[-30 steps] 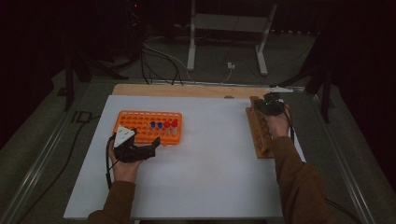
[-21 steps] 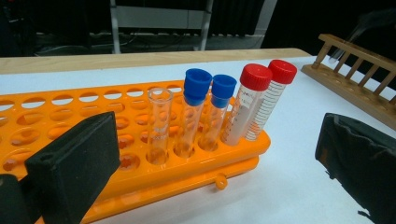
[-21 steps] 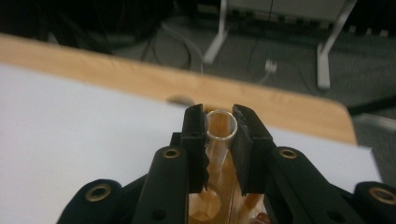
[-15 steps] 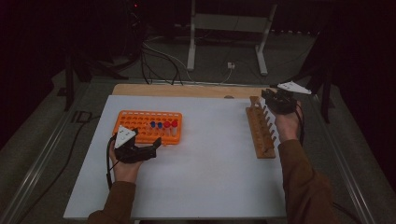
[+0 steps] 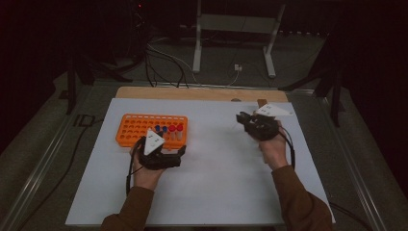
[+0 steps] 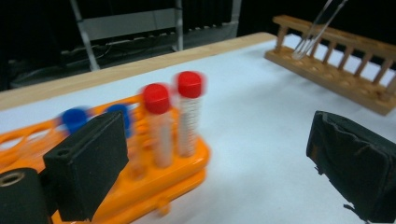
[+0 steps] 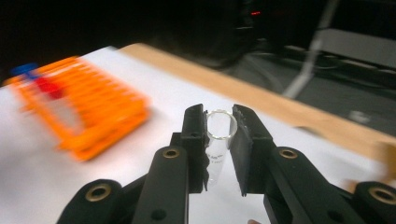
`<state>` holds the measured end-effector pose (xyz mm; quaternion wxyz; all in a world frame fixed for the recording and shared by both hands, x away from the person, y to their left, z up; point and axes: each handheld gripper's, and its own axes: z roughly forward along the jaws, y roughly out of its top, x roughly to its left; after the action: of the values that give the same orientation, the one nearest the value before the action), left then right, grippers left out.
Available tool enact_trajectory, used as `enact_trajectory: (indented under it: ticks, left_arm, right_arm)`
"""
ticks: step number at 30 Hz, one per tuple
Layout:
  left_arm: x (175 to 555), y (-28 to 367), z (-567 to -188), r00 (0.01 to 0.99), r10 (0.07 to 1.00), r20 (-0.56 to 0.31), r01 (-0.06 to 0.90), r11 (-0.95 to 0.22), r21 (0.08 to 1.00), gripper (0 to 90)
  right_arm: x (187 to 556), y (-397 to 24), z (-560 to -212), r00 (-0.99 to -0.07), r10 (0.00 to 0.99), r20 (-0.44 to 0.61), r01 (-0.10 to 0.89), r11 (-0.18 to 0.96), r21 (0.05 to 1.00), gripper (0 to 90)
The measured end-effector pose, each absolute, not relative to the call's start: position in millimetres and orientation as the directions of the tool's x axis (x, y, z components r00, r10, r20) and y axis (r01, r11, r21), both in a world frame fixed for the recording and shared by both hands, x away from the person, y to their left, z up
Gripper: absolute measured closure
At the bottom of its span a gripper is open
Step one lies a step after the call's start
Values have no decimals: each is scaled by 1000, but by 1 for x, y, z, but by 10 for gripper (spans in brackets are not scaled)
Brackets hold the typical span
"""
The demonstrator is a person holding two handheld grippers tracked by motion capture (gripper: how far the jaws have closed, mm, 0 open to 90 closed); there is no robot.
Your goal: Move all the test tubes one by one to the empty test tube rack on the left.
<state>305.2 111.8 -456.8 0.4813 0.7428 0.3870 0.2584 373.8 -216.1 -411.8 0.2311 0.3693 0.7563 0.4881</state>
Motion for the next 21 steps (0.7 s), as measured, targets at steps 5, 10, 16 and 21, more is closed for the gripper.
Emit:
enact_trajectory:
  ticks: [5, 10, 16, 21]
  left_arm:
    - [308, 76, -458, 609, 790, 62, 297, -300, 907, 131]
    - [313, 56, -460, 627, 775, 81, 276, -318, 907, 278]
    - [312, 50, -462, 661, 741, 116, 240, -356, 903, 588]
    - [311, 50, -463, 690, 714, 121, 226, -371, 901, 735]
  right_arm:
    - [357, -180, -418, -718, 696, 18, 322, 308, 895, 759]
    - [349, -157, -420, -766, 641, 52, 324, 314, 893, 759]
    - [343, -140, -424, -802, 593, 68, 322, 334, 886, 759]
    - [343, -137, -426, -811, 576, 97, 337, 326, 883, 760]
